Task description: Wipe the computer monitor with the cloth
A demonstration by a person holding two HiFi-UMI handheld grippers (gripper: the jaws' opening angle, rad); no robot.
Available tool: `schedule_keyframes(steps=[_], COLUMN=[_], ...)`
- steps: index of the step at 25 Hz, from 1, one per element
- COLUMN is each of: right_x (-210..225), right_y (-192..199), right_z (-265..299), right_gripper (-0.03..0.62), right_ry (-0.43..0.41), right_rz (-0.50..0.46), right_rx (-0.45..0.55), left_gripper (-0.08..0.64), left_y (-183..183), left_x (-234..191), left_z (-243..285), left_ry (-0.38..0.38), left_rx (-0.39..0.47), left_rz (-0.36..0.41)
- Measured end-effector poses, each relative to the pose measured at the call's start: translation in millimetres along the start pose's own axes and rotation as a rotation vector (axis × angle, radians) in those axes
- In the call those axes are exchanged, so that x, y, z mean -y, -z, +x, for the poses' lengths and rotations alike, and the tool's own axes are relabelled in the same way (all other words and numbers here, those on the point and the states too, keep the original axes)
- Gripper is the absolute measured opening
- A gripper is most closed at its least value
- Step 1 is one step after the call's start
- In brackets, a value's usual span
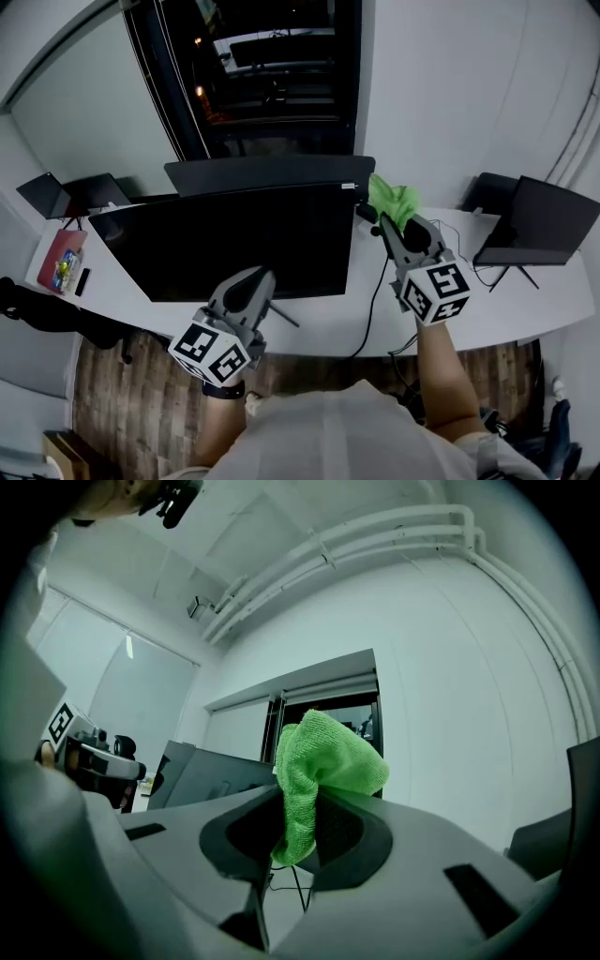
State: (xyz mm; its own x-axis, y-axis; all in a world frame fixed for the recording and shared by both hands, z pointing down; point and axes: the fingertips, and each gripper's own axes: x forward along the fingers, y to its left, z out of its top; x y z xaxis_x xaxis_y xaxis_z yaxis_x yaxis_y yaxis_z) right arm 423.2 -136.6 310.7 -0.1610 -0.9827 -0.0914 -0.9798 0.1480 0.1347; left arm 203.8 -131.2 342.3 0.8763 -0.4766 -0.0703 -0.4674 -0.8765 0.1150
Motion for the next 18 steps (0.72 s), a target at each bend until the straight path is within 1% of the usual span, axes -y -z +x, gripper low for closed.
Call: schedule_keyframes(steps=[7, 11, 18], right_x=[-6, -14, -18], right_y=[2, 3, 17], right_z=[42, 50, 52], right_gripper=[0.071, 0.071, 0.071], right_ry=[-0.052, -0.090, -0.117], right_rz=[-0.014, -0.029, -0.068], right_rx=[-0.027, -0.028, -0.068], left_gripper=[0.026, 0.026, 0.026], left_y=[2, 4, 7], left_x=[-3, -3, -9], left_z=[0, 0, -2], left_ry=[-0.004, -0.004, -0.018], left_rx=[-0.009, -0.012, -0.014], left_rz=[-0.002, 0.001, -0.001])
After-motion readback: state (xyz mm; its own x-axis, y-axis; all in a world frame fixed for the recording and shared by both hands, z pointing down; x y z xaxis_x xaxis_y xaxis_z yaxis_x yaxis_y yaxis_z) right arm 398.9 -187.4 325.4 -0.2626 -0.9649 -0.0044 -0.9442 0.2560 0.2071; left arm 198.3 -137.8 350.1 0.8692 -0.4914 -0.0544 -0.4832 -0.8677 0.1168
